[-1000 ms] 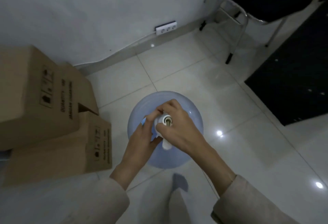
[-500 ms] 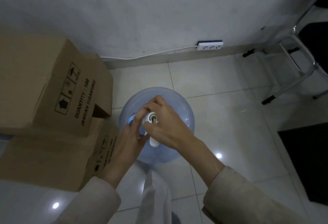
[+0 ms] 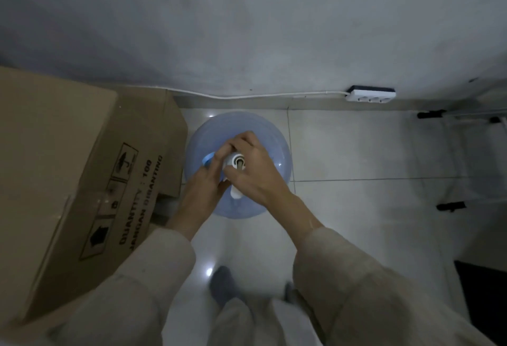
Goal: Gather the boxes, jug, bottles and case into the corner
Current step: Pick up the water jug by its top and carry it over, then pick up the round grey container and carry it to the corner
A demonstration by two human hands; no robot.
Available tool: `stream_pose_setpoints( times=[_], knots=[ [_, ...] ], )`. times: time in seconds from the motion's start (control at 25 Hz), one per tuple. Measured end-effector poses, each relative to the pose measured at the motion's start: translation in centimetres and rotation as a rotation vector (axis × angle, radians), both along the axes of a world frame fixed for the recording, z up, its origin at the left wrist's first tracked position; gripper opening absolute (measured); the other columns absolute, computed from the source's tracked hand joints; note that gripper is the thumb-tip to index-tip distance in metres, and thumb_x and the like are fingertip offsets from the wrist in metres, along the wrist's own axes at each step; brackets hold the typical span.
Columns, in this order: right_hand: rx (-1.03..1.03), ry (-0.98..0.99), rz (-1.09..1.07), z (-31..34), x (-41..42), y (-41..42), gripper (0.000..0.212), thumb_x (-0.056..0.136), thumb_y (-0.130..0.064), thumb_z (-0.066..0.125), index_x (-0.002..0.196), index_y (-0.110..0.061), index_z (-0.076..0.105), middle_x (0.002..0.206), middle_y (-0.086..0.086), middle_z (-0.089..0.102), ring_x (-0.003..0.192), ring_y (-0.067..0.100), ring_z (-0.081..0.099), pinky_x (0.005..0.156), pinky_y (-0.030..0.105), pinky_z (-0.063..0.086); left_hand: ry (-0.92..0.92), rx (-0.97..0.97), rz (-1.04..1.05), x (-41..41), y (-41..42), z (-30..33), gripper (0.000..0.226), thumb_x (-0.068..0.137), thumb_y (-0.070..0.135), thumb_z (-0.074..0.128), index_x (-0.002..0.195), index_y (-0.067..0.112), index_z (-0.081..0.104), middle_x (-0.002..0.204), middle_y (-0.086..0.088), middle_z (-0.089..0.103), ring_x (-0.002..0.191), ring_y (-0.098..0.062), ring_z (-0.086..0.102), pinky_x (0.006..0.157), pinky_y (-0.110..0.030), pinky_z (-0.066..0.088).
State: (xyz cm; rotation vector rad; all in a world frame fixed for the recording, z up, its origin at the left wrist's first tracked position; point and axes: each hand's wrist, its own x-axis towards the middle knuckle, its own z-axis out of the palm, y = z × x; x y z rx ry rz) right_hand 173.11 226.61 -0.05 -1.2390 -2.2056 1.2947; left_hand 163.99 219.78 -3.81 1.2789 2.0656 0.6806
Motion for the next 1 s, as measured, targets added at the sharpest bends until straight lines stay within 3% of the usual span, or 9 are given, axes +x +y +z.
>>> stream_pose_setpoints(
  times=[0.2,0.36,0.48,0.52,0.56,0.64,0.76,0.88,1.0],
  knots=[
    [-0.05,-0.02,-0.009,-2.0,-5.9,4.5,0.037,0.059,-0.02,0.054,0.089,-0.003,0.065,0.1,0.014,0.059,0.089,0.031,0.061,0.081,0.036,0.047,-0.086,0.071,0.223,-3.6,3.4,-1.8,0.056,0.089,0.004,0.05,0.14,0.014,0.031,0.112,-0.016,0.061,0.101,-0.026,0.058,0.067,-0.017,0.029],
    [-0.087,-0.034,-0.056,-2.5,-8.4,7.2,0.047,0.056,-0.024,0.055,0.098,-0.005,0.063,0.1,0.018,0.062,0.092,0.03,0.06,0.084,0.036,0.046,-0.179,0.141,0.225,-5.1,5.8,-2.4,0.052,0.09,0.004,0.051,0.134,0.026,0.034,0.095,0.01,0.054,0.088,-0.007,0.058,0.08,-0.022,0.048],
    [-0.089,0.02,-0.211,-2.9,-7.7,8.1,0.059,0.07,-0.015,0.063,0.124,0.002,0.046,0.107,0.021,0.058,0.096,0.029,0.056,0.092,0.046,0.045,-0.182,0.122,0.189,-5.2,6.7,-1.7,0.036,0.093,0.019,0.051,0.127,0.007,0.053,0.08,0.012,0.065,0.061,0.008,0.057,0.061,-0.007,0.046],
    [-0.06,0.02,-0.228,-2.9,-7.2,8.1,0.064,0.072,-0.013,0.063,0.13,0.003,0.039,0.113,0.022,0.056,0.102,0.031,0.055,0.095,0.046,0.043,-0.177,0.091,0.1,-5.1,6.4,-0.9,0.035,0.093,0.021,0.051,0.126,0.008,0.055,0.097,0.012,0.067,0.074,0.01,0.057,0.07,-0.007,0.045],
    [-0.03,0.014,-0.224,-3.0,-6.6,8.0,0.07,0.073,-0.012,0.062,0.135,0.003,0.034,0.12,0.023,0.053,0.11,0.034,0.053,0.099,0.046,0.041,-0.192,0.046,0.022,-4.6,6.1,-0.2,0.041,0.093,0.019,0.051,0.133,0.011,0.048,0.121,0.013,0.056,0.097,0.007,0.053,0.086,-0.009,0.039],
    [-0.009,0.032,-0.168,-2.9,-5.7,7.0,0.077,0.074,-0.006,0.061,0.14,0.004,0.023,0.134,0.025,0.044,0.124,0.037,0.046,0.107,0.048,0.035,-0.242,0.048,0.025,-3.4,4.9,1.0,0.057,0.091,0.013,0.051,0.143,0.013,0.028,0.142,0.004,0.038,0.127,-0.008,0.038,0.105,-0.015,0.026],
    [-0.035,0.039,-0.094,-2.3,-4.8,4.3,0.085,0.077,-0.017,0.059,0.144,0.003,0.012,0.149,0.025,0.025,0.138,0.037,0.028,0.117,0.041,0.02,-0.283,0.073,0.176,-2.5,2.3,1.6,0.053,0.091,0.005,0.048,0.141,0.008,0.03,0.144,-0.013,0.041,0.126,-0.011,0.036,0.095,0.001,0.022],
    [-0.088,-0.128,0.091,-0.7,-3.2,1.2,0.085,0.082,-0.018,0.062,0.147,-0.008,0.008,0.155,0.021,0.008,0.144,0.033,0.012,0.116,0.035,0.012,-0.253,0.098,0.393,-1.6,-2.5,2.8,0.05,0.088,0.014,0.048,0.137,0.009,0.039,0.139,-0.015,0.045,0.127,-0.019,0.042,0.094,-0.008,0.026],
    [-0.157,-0.268,0.429,2.3,-0.9,-1.9,0.075,0.085,-0.017,0.061,0.146,-0.014,0.018,0.155,0.019,0.007,0.144,0.031,0.007,0.116,0.035,0.011,-0.17,0.133,0.597,0.6,-8.7,6.2,0.041,0.09,0.0,0.049,0.13,0.009,0.049,0.13,-0.012,0.049,0.121,-0.019,0.046,0.097,-0.017,0.033]
  ],
)
